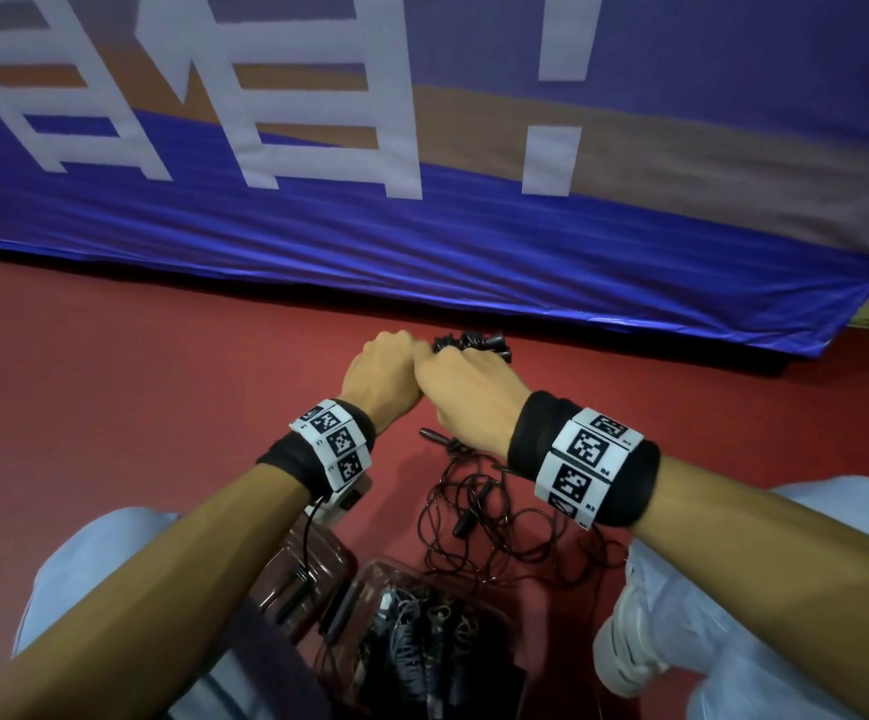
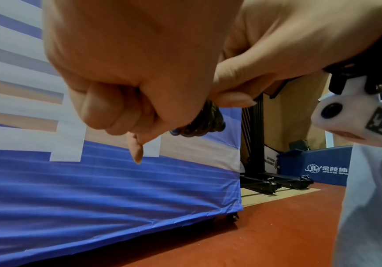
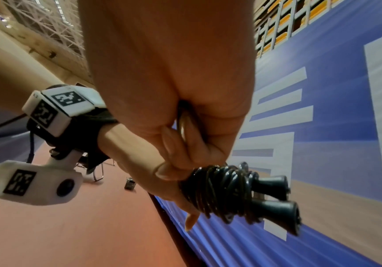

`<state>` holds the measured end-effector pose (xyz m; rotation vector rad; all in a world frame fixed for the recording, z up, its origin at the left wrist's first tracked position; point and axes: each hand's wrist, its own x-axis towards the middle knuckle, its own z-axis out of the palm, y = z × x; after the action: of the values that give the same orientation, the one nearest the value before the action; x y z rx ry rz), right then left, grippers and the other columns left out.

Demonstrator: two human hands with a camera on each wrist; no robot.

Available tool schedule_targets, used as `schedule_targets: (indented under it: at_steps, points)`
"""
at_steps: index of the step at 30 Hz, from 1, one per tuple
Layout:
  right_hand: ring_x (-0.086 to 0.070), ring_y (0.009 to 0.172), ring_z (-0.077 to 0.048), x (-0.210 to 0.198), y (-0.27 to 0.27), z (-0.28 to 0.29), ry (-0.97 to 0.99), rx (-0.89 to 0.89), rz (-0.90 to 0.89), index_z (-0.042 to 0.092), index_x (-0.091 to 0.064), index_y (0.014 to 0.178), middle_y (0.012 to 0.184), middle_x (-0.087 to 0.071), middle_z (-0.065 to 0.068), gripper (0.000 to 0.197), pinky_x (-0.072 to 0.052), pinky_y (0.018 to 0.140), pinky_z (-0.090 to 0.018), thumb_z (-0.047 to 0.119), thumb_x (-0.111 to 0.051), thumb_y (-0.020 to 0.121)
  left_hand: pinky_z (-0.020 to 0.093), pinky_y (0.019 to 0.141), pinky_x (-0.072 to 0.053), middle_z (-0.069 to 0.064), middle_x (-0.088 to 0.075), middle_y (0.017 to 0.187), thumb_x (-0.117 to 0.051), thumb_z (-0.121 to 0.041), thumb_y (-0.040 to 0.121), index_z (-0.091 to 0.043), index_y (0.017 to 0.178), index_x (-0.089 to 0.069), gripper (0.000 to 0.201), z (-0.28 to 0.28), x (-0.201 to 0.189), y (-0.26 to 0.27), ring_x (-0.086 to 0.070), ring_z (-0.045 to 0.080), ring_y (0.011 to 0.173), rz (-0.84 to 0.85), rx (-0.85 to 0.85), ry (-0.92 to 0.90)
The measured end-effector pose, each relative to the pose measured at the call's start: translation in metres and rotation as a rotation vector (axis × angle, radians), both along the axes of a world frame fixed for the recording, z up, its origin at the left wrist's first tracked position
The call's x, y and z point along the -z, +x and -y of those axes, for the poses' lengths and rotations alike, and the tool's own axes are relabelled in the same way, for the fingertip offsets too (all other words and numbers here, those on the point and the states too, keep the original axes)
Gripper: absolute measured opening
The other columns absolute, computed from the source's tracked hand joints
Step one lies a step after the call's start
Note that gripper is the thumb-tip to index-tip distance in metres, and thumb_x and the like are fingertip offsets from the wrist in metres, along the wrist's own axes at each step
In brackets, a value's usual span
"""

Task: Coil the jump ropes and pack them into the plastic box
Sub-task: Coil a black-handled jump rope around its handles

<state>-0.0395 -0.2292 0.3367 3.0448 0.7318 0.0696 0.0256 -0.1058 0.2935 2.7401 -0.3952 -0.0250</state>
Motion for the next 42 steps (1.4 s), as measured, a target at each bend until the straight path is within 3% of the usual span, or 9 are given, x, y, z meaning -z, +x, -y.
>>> schedule_targets:
  at_steps: [3, 7, 11, 17, 24, 31, 34, 38, 42]
  points:
    - [-0.035, 0.05, -0.017, 0.002, 0.003, 0.004, 0.141, -0.036, -0.043, 0.001, -0.041, 0.12, 0.065, -0.038, -0.001, 0.03, -0.019, 0.045, -0.03, -0.006, -0.048, 0.091, 0.032, 0.051, -0.039, 0.015, -0.06, 0.07, -0.053, -0.01, 0.078, -0.015, 0.06, -0.04, 0.023, -0.001, 0.001, -0.002, -0.057, 0.039, 0.068, -0.055, 0.018, -0.101]
    - [-0.063, 0.071, -0.02, -0.002, 0.014, 0.015, 0.409, -0.038, -0.336, 0.015, -0.06, 0.096, 0.08, -0.065, 0.0, 0.011, -0.054, 0.065, -0.039, 0.006, -0.054, 0.094, 0.032, 0.054, -0.039, -0.004, -0.051, 0.062, -0.051, -0.012, 0.078, -0.021, 0.058, -0.044, 0.023, 0.0, 0.004, -0.001, -0.051, 0.025, 0.06, -0.122, 0.097, -0.007]
    - [-0.064, 0.073, 0.001, -0.009, 0.018, 0.023, 0.357, -0.115, -0.591, 0.02, -0.06, 0.111, 0.097, -0.075, 0.01, 0.033, -0.049, 0.068, -0.021, 0.035, -0.078, 0.088, 0.039, 0.056, -0.054, 0.001, -0.061, 0.059, -0.049, -0.023, 0.065, -0.016, 0.057, -0.054, 0.011, -0.006, 0.005, 0.005, -0.066, 0.03, 0.064, -0.213, 0.188, 0.066]
    - [-0.054, 0.069, -0.008, -0.011, 0.017, 0.026, 0.224, -0.339, -0.257, 0.02, -0.064, 0.108, 0.081, -0.061, 0.008, 0.015, -0.041, 0.063, -0.029, 0.032, -0.055, 0.104, 0.03, 0.046, -0.036, -0.003, -0.044, 0.053, -0.063, -0.029, 0.087, -0.022, 0.053, -0.035, 0.045, -0.006, 0.008, -0.005, -0.047, 0.019, 0.053, -0.111, 0.362, -0.107]
    - [-0.046, 0.082, -0.012, 0.001, 0.028, 0.031, 0.401, -0.379, -0.12, 0.011, -0.061, 0.089, 0.083, -0.057, 0.004, 0.031, -0.044, 0.073, -0.031, 0.036, -0.053, 0.105, 0.041, 0.089, -0.048, 0.019, -0.063, 0.102, -0.038, -0.002, 0.099, 0.001, 0.104, -0.063, 0.026, 0.014, 0.002, -0.016, -0.058, 0.033, 0.101, -0.306, 0.391, 0.225]
    - [-0.053, 0.083, -0.011, 0.006, 0.036, 0.033, 0.619, -0.181, -0.154, 0.009, -0.064, 0.088, 0.088, -0.061, 0.001, 0.028, -0.043, 0.074, -0.023, 0.031, -0.056, 0.105, 0.028, 0.068, -0.041, 0.02, -0.065, 0.1, -0.048, 0.006, 0.082, 0.005, 0.103, -0.065, 0.026, 0.01, 0.012, -0.009, -0.057, 0.02, 0.09, 0.051, 0.421, -0.152]
    - [-0.057, 0.076, -0.002, 0.004, 0.038, 0.031, 0.715, -0.076, -0.16, 0.013, -0.064, 0.087, 0.09, -0.063, 0.004, 0.026, -0.04, 0.067, -0.013, 0.031, -0.058, 0.104, 0.038, 0.066, -0.054, 0.01, -0.067, 0.095, -0.045, -0.011, 0.076, -0.015, 0.1, -0.064, 0.031, 0.007, 0.011, -0.002, -0.063, 0.024, 0.086, 0.03, 0.306, -0.235]
    - [-0.055, 0.063, 0.009, 0.003, 0.037, 0.025, 0.768, 0.016, -0.172, 0.012, -0.065, 0.089, 0.086, -0.065, 0.004, 0.027, -0.038, 0.057, -0.007, 0.031, -0.056, 0.105, 0.043, 0.064, -0.055, 0.004, -0.063, 0.089, -0.045, -0.017, 0.076, -0.031, 0.096, -0.053, 0.026, 0.005, 0.002, -0.001, -0.064, 0.029, 0.082, -0.014, 0.212, -0.198]
    - [-0.064, 0.066, -0.002, 0.004, 0.039, 0.026, 0.831, 0.1, -0.17, 0.014, -0.07, 0.086, 0.082, -0.07, 0.002, 0.031, -0.044, 0.062, -0.014, 0.034, -0.056, 0.105, 0.034, 0.056, -0.039, -0.004, -0.05, 0.069, -0.049, -0.01, 0.085, -0.016, 0.094, -0.057, 0.014, 0.004, -0.005, 0.001, -0.057, 0.032, 0.071, -0.018, 0.132, -0.088]
